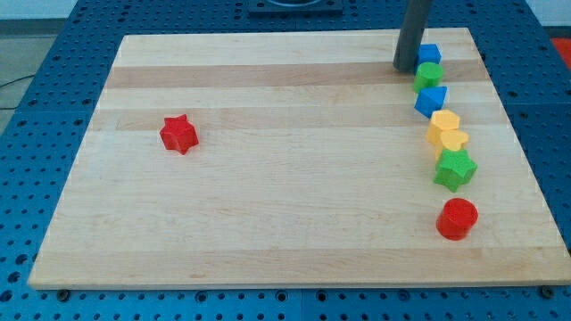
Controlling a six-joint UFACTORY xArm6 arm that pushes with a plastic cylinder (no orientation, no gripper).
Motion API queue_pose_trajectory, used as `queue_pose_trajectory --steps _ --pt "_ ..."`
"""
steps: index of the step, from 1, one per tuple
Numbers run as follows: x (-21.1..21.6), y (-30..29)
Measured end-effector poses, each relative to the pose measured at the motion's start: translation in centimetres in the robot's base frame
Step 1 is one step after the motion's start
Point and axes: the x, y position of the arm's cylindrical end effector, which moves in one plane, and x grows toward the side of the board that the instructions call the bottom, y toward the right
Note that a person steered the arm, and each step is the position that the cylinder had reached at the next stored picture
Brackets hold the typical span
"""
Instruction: Move the red star towards the top right of the board
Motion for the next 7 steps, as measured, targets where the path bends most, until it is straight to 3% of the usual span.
queue_pose_trajectory --steps 1,2,3,4,5,6,7 --pt "-0.3 -5.7" --pt "3.2 -12.8" --pt "13.1 -12.4" --pt "19.5 -19.4" --pt "20.0 -30.8" --pt "17.5 -34.9" --pt "12.4 -33.7"
